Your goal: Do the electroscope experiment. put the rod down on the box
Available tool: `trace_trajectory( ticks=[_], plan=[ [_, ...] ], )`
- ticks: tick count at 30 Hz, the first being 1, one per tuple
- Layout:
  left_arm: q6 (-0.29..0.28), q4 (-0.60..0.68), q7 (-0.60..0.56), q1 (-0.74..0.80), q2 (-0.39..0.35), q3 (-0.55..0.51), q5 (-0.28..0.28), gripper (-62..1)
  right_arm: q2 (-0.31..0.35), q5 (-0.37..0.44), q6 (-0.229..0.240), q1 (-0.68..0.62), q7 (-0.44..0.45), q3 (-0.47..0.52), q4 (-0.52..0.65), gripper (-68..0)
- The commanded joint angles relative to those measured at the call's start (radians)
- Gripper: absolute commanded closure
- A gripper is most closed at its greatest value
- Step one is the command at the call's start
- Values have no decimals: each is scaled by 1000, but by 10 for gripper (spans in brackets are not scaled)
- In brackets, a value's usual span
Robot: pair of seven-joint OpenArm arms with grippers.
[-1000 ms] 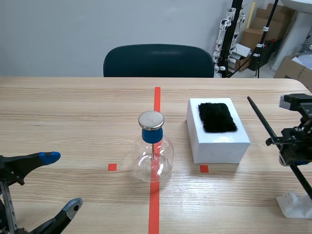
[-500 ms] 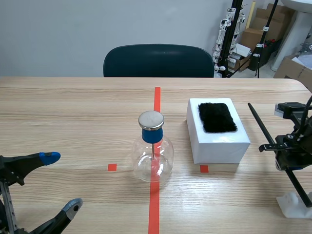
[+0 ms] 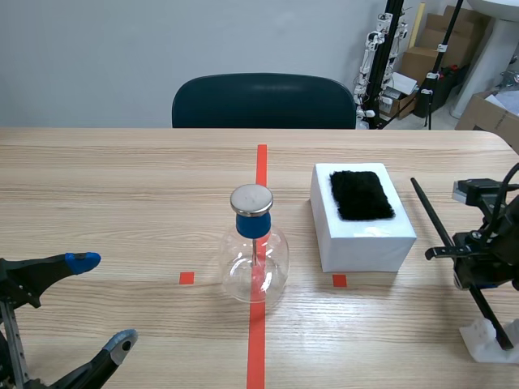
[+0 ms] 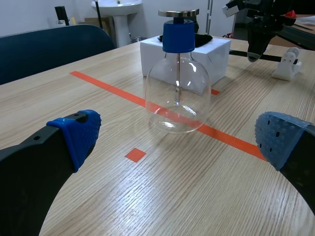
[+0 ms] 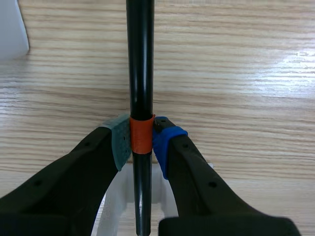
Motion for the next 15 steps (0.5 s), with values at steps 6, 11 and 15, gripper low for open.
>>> trace_trajectory(
  ticks=[6,11,15],
  plan=[
    [-1,10,-17,-3,-6,-8,-10,-623,9,-19,0,26,19,-1,8,-166],
    [-1,10,-17,-3,-6,-8,-10,-623,10,-29,0,25,19,-1,8,-275],
    [-1,10,-17,-3,-6,-8,-10,-623,10,-38,0,25,41,-1,8,-371]
  ],
)
